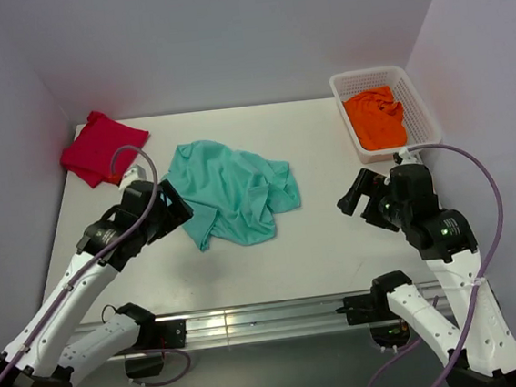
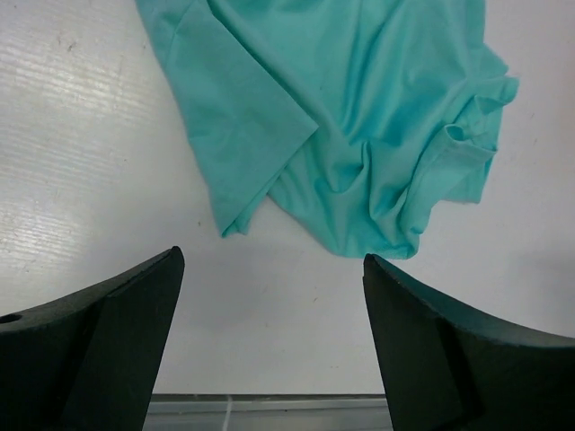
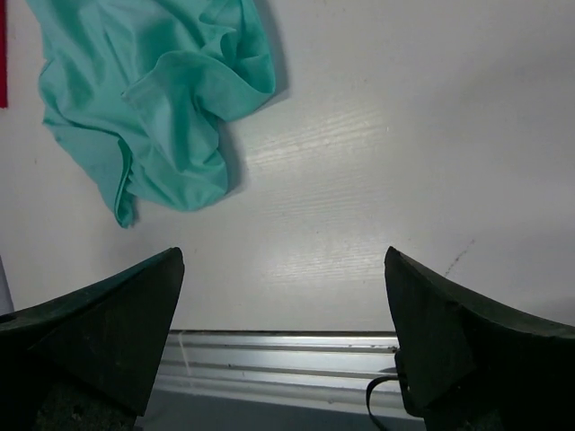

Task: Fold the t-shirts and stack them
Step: Flatten the tshirt out

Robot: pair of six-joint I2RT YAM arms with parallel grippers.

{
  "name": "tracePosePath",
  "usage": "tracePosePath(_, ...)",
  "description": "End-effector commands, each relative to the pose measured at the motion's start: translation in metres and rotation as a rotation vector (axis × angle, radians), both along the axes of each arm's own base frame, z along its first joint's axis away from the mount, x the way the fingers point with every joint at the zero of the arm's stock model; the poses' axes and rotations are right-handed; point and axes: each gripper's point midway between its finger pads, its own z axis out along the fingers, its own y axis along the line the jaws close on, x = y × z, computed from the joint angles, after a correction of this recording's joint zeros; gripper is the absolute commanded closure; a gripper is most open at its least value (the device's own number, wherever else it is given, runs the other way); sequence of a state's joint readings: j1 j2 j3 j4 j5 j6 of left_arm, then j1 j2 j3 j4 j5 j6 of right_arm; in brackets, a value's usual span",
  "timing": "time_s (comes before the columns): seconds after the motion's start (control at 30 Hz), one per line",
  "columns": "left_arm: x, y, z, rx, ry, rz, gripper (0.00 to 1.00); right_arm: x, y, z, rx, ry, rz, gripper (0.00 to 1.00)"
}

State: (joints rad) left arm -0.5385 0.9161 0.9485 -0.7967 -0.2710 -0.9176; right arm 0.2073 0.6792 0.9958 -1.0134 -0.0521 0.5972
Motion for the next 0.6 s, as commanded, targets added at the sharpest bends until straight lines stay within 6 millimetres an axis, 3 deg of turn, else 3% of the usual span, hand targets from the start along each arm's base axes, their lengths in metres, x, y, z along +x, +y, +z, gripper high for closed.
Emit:
tracePosePath(0.0, -0.003, -0.005, -0.011, 0.049, 0.031, -0.089, 0.12, -0.012, 0.003, 0.001, 0.048, 0.039, -0.027, 0.0)
tracePosePath(0.1, 0.009, -0.021, -0.045, 0.092, 0.118, -0.153, 0.18, -0.023, 0.005, -0.003, 0.086, 0.081, -0.047, 0.02)
tracePosePath(0.13, 0.014, -0.021, -0.065, 0.13, 0.174, -0.142, 0.19, -0.025, 0.005, -0.004, 0.094, 0.078, -0.053, 0.02)
tracePosePath(0.2, 0.027, -0.027, -0.081, 0.139, 0.194, -0.118, 0.19, -0.029, 0.007, -0.002, 0.118, 0.046, -0.042, 0.03)
tracePosePath(0.43, 0.069, -0.036, -0.111, 0.239, 0.251, -0.075, 0.23, -0.032, 0.006, -0.011, 0.057, 0.082, 0.015, 0.06)
tracePosePath(0.57, 0.09, -0.046, -0.108, 0.252, 0.259, -0.057, 0.24, -0.028, 0.009, -0.02, 0.05, 0.111, 0.038, 0.08)
